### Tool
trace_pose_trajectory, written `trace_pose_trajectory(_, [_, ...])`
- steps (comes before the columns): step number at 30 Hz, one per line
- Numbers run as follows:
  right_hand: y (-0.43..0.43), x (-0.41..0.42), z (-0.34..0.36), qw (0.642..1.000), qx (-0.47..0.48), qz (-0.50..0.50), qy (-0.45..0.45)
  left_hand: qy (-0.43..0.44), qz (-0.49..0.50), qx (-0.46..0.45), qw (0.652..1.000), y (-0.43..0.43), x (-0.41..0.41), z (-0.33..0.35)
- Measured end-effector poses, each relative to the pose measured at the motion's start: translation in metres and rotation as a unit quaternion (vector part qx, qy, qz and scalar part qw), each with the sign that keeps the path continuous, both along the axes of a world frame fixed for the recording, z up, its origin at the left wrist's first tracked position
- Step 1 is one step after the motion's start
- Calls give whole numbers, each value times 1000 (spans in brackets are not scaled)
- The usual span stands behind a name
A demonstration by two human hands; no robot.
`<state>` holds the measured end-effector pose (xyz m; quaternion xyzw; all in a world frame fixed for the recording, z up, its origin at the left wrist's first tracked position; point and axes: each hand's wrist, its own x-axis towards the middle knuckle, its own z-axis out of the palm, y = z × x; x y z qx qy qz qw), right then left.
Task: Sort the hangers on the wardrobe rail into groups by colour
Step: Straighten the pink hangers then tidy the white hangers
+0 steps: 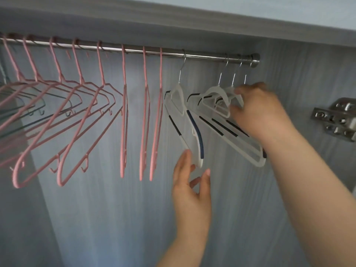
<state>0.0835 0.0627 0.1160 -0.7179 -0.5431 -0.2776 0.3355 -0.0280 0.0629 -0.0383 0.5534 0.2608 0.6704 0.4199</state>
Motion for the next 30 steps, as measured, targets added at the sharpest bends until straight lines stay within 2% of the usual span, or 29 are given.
trace_pose_trajectory(2, [6, 14, 3, 992, -120, -36, 31, -22, -11, -42, 999, -6, 5, -10])
trace_pose_trajectory(4, [12, 21, -3, 980, -187, -44, 52, -43, -31, -105, 993, -9, 13, -17])
trace_pose_trajectory(6, [14, 27, -7, 979, -182, -42, 76, -22, -55, -125, 990, -11, 22, -18])
trace_pose_trajectory(9, [13, 35, -12, 972, -182, 2, 145, 13, -101, -92, 991, -11, 32, -9])
trace_pose_trajectory(12, [10, 35, -19, 938, -165, 106, 287, 28, -134, -59, 989, -5, 42, 5])
trace_pose_trajectory(15, [12, 31, -26, 906, -138, 165, 365, 76, -146, -36, 986, 0, 47, 16])
trace_pose_trajectory(18, [16, 24, -30, 919, -111, 161, 344, 96, -121, 1, 988, 0, 44, 18])
trace_pose_trajectory(21, [21, 12, -32, 931, -70, 166, 317, 70, -90, 19, 993, 3, 39, 17])
trace_pose_trajectory(30, [27, -8, -35, 940, -30, 177, 290, 39, -86, 8, 995, 5, 29, 19])
